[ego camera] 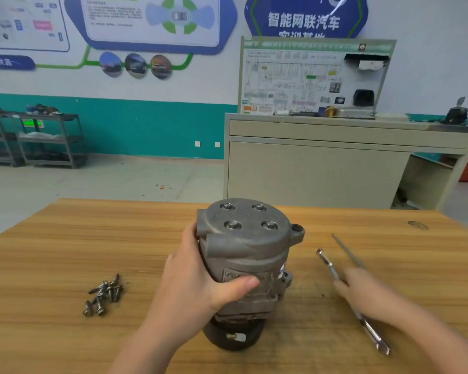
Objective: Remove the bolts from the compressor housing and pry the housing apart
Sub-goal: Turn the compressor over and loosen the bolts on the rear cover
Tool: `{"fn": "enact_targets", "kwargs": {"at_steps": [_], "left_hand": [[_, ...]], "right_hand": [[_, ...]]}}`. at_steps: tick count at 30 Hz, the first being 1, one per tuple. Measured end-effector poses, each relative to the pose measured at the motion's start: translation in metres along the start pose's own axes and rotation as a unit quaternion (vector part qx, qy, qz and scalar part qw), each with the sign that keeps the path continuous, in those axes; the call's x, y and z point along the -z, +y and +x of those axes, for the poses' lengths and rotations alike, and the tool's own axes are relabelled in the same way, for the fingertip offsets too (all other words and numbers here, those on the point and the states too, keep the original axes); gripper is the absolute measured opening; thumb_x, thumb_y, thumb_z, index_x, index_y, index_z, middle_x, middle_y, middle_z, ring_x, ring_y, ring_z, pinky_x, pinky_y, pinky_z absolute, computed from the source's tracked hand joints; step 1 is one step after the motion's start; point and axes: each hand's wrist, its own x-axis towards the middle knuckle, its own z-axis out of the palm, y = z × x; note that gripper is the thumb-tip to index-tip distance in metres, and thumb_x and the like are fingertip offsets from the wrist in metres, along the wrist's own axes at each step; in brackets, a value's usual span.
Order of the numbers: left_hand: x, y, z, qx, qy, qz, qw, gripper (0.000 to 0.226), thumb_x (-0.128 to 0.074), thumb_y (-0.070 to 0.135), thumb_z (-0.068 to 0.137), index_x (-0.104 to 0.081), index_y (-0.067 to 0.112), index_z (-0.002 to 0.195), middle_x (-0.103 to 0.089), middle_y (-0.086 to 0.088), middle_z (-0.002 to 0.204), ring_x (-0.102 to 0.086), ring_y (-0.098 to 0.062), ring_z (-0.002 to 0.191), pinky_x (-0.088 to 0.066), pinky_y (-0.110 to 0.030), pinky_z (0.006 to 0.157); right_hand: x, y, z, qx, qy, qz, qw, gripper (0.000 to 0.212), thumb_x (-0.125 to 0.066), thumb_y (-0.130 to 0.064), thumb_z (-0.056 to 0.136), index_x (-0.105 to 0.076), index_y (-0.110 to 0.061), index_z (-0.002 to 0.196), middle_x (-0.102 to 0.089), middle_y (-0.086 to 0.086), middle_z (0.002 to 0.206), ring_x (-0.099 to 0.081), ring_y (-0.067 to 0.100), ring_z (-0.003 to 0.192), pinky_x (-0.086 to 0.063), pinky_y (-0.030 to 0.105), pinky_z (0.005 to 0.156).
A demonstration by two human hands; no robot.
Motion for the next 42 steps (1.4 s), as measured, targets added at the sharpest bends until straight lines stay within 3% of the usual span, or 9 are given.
{"fn": "enact_targets", "kwargs": {"at_steps": [3, 6, 8, 11, 23, 29, 33, 39, 42], "left_hand": [[0.007, 0.01, 0.0, 0.001, 0.03, 0.06, 0.998, 0.11, -0.048, 0.103, 0.04, -0.001, 0.067, 0.133, -0.022, 0.045, 0.142, -0.023, 0.003, 0.14, -0.025, -0.04, 0.115], [0.015, 0.022, 0.011, -0.057, 0.033, 0.119, 0.991, 0.096, -0.036, 0.098, 0.061, -0.002, 0.058, 0.142, -0.004, 0.035, 0.155, -0.007, -0.001, 0.148, -0.015, -0.037, 0.118], [0.018, 0.029, 0.016, -0.067, -0.026, 0.131, 0.989, 0.087, -0.045, 0.091, 0.063, -0.021, 0.059, 0.141, -0.01, 0.033, 0.157, -0.015, 0.007, 0.144, -0.023, -0.028, 0.114], [0.022, 0.033, 0.019, -0.076, -0.065, 0.185, 0.978, 0.089, -0.045, 0.088, 0.063, -0.039, 0.049, 0.142, -0.025, 0.037, 0.145, -0.021, 0.015, 0.134, -0.023, -0.017, 0.105], [0.016, 0.039, -0.001, -0.071, -0.03, 0.186, 0.979, 0.08, -0.04, 0.086, 0.066, -0.045, 0.048, 0.136, -0.027, 0.039, 0.136, -0.02, 0.013, 0.131, -0.023, -0.01, 0.097], [0.016, 0.046, -0.009, -0.056, -0.014, 0.202, 0.978, 0.082, -0.043, 0.086, 0.073, -0.046, 0.04, 0.141, -0.03, 0.029, 0.143, -0.017, 0.008, 0.135, -0.021, -0.018, 0.107], [0.015, 0.062, -0.004, -0.064, -0.001, 0.236, 0.97, 0.076, -0.035, 0.08, 0.073, -0.053, 0.038, 0.133, -0.027, 0.02, 0.154, -0.005, 0.001, 0.146, -0.016, -0.037, 0.121], [0.004, 0.08, 0.018, -0.132, -0.072, 0.321, 0.935, 0.061, -0.037, 0.067, 0.09, -0.045, 0.039, 0.144, -0.044, 0.024, 0.147, -0.029, 0.008, 0.132, -0.016, -0.015, 0.108], [-0.001, 0.078, 0.018, -0.132, -0.08, 0.374, 0.914, 0.067, -0.029, 0.071, 0.089, -0.037, 0.041, 0.148, -0.041, 0.026, 0.149, -0.029, 0.006, 0.138, -0.01, -0.02, 0.115]], "right_hand": [[0.036, -0.018, -0.011, 0.008, 0.096, 0.347, 0.933, 0.022, -0.048, -0.007, 0.094, -0.056, -0.001, 0.074, -0.059, 0.002, 0.052, -0.041, 0.013, 0.043, -0.033, 0.023, 0.04], [0.071, -0.053, -0.035, 0.056, 0.095, 0.67, 0.734, 0.014, -0.042, -0.008, 0.098, -0.048, -0.003, 0.087, -0.063, 0.007, 0.052, -0.048, 0.013, 0.035, -0.035, 0.021, 0.031], [0.088, -0.075, -0.05, 0.119, 0.074, 0.765, 0.629, 0.01, -0.041, -0.011, 0.101, -0.048, -0.012, 0.094, -0.069, 0.012, 0.064, -0.057, 0.014, 0.04, -0.042, 0.018, 0.034], [0.095, -0.098, -0.064, 0.161, 0.103, 0.806, 0.56, 0.01, -0.039, -0.009, 0.102, -0.047, -0.014, 0.1, -0.071, 0.014, 0.069, -0.063, 0.018, 0.044, -0.046, 0.018, 0.039], [0.06, -0.124, -0.08, 0.148, 0.292, 0.765, 0.555, 0.008, -0.037, -0.013, 0.105, -0.04, -0.006, 0.107, -0.067, 0.011, 0.069, -0.068, 0.027, 0.056, -0.053, 0.026, 0.049], [0.045, -0.135, -0.097, 0.22, 0.346, 0.688, 0.599, 0.01, -0.037, -0.018, 0.103, -0.036, -0.019, 0.093, -0.07, 0.007, 0.08, -0.071, 0.026, 0.062, -0.056, 0.026, 0.053], [0.045, -0.134, -0.092, 0.189, 0.326, 0.709, 0.596, 0.013, -0.034, -0.016, 0.105, -0.038, -0.016, 0.093, -0.071, 0.006, 0.078, -0.071, 0.026, 0.062, -0.056, 0.025, 0.053], [0.048, -0.125, -0.078, 0.165, 0.264, 0.747, 0.587, 0.015, -0.031, -0.012, 0.106, -0.042, -0.005, 0.098, -0.071, 0.008, 0.071, -0.067, 0.021, 0.055, -0.051, 0.024, 0.048], [0.058, -0.121, -0.071, 0.123, 0.183, 0.814, 0.537, 0.019, -0.031, -0.013, 0.106, -0.044, -0.005, 0.095, -0.069, 0.008, 0.063, -0.059, 0.015, 0.046, -0.046, 0.022, 0.043]]}}
